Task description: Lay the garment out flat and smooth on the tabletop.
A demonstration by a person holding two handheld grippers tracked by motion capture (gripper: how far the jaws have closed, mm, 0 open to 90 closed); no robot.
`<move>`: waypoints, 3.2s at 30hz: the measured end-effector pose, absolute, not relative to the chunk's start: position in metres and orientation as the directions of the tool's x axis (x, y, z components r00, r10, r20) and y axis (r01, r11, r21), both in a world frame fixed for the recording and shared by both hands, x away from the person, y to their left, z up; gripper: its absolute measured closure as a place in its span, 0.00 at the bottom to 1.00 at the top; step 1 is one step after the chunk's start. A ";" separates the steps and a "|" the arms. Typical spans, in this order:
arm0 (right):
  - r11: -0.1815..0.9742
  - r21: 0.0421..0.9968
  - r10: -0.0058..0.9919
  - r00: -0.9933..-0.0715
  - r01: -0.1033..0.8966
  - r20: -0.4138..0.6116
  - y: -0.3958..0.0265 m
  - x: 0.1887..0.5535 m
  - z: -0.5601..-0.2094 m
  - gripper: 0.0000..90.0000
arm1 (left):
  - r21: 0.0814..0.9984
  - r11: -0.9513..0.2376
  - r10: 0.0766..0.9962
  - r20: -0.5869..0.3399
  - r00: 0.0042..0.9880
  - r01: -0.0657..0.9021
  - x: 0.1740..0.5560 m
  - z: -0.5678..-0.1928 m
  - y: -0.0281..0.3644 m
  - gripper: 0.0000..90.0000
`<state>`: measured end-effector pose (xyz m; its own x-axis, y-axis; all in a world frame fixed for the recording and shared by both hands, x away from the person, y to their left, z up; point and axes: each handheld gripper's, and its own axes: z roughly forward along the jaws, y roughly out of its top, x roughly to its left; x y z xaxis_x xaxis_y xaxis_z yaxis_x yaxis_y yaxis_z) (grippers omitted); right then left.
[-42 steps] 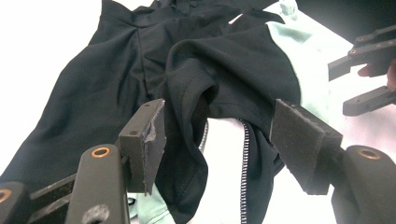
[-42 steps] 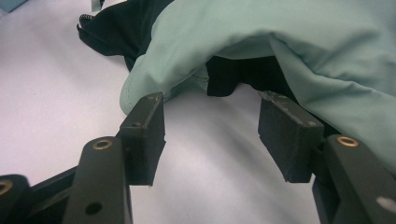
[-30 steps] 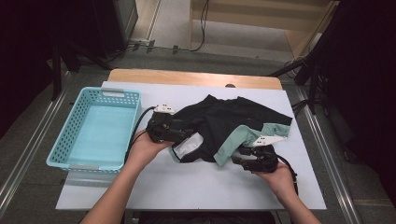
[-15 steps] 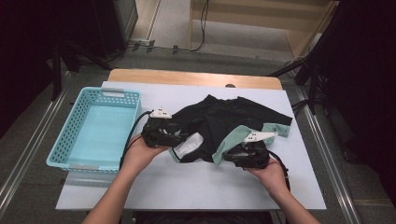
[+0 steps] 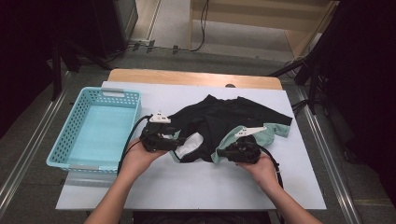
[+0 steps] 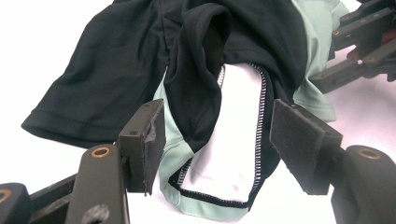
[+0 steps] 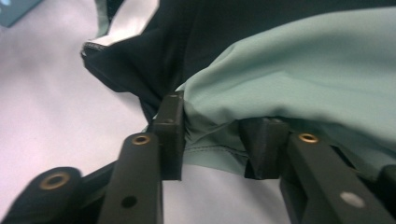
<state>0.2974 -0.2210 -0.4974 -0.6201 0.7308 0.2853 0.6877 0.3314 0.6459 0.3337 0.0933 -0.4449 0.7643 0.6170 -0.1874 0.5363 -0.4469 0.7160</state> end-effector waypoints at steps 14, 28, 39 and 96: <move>0.359 0.567 0.749 -0.591 0.742 0.300 -0.230 0.298 -0.487 0.89 | 0.719 -0.438 0.635 -0.177 0.752 0.539 0.335 -0.448 0.099 0.41; 0.302 0.579 0.759 -0.559 0.757 0.335 -0.270 0.285 -0.467 0.90 | 0.688 -0.456 0.642 -0.185 0.744 0.564 0.340 -0.461 0.098 0.41; 0.224 0.575 0.795 -0.489 0.787 0.359 -0.309 0.275 -0.461 0.90 | 0.713 -0.409 0.659 -0.201 0.725 0.569 0.345 -0.453 0.105 0.41; 0.173 0.588 0.793 -0.466 0.790 0.392 -0.366 0.222 -0.435 0.90 | 0.727 -0.402 0.476 -0.353 0.806 0.556 0.306 -0.406 0.091 0.99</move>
